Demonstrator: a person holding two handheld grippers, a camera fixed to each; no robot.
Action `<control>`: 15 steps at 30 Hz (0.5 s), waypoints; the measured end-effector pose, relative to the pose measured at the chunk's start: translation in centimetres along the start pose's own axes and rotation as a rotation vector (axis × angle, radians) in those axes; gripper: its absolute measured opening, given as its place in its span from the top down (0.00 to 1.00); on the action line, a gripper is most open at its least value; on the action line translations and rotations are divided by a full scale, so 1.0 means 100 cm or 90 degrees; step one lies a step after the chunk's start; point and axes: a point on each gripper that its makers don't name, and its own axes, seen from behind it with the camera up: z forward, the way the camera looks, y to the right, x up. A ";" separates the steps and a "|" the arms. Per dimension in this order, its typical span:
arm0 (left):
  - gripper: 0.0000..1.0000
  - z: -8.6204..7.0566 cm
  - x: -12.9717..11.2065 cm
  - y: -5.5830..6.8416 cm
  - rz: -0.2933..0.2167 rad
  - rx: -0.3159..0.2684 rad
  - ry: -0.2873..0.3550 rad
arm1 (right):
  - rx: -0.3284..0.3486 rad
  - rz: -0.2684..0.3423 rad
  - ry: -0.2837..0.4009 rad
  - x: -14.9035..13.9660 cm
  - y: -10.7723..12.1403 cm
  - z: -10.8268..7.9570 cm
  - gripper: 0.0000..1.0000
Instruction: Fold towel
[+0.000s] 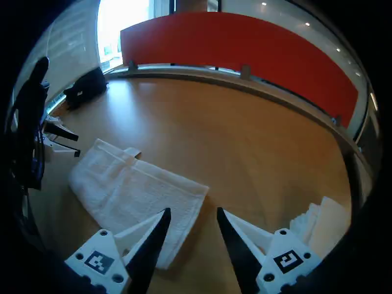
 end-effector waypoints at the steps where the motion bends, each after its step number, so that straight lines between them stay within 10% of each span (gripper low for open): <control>1: 0.08 -0.001 -0.001 0.000 -0.002 0.000 0.000 | 0.001 0.000 0.000 0.000 -0.001 -0.001 0.21; 15: 0.07 -0.014 -0.017 0.002 -0.011 0.004 -0.006 | 0.012 -0.007 -0.003 -0.012 -0.012 -0.014 0.21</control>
